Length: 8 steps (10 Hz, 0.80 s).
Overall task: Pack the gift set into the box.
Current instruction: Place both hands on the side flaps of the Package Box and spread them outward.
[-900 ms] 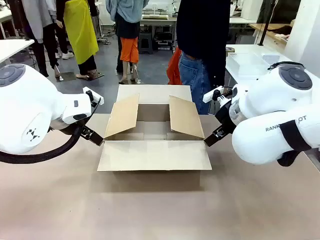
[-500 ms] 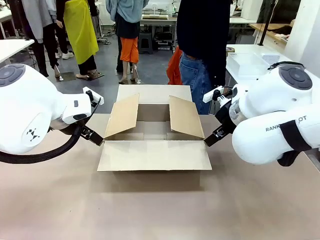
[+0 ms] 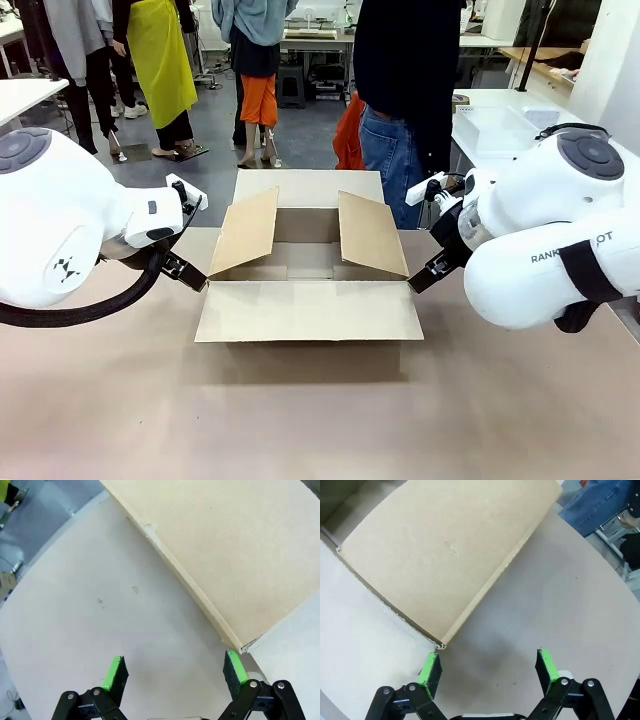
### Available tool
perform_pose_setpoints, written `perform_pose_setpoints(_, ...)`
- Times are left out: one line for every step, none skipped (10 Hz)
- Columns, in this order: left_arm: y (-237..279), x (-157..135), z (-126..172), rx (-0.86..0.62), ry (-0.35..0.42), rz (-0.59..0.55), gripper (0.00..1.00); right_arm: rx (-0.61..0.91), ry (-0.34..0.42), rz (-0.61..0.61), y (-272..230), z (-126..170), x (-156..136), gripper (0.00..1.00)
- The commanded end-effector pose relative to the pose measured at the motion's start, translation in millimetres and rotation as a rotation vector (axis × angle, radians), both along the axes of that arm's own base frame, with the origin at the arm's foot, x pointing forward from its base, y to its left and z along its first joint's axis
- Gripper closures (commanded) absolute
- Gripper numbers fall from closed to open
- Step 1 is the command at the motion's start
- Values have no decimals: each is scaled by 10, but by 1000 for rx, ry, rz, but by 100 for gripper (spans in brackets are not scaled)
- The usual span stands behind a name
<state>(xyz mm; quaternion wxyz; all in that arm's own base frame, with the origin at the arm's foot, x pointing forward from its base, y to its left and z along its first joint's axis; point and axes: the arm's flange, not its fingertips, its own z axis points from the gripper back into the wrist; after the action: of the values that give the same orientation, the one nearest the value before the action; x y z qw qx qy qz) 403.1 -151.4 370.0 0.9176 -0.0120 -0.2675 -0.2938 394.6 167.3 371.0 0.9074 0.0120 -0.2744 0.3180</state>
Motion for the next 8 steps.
perform_pose_setpoints(0,0,1,0,0,-1,0,0,0,0,0,0,0,0)
perform_pose_setpoints(0,0,1,0,0,-1,0,0,0,0,0,0,0,0)
perform_pose_setpoints(0,0,1,0,0,-1,0,0,0,0,0,0,0,0)
perform_pose_setpoints(0,0,1,0,0,-1,0,0,0,0,0,0,0,0)
perform_pose_setpoints(0,0,1,0,0,-1,0,0,0,0,0,0,0,0)
perform_pose_setpoints(0,0,0,0,0,0,0,0,0,0,0,0,0,0)
perform_pose_setpoints(54,-140,171,-25,-11,-7,0,-42,-18,8,-24,173,-107,0)
perform_pose_setpoints(149,-298,337,-41,-32,-10,0,-68,-25,15,-75,369,-232,0)
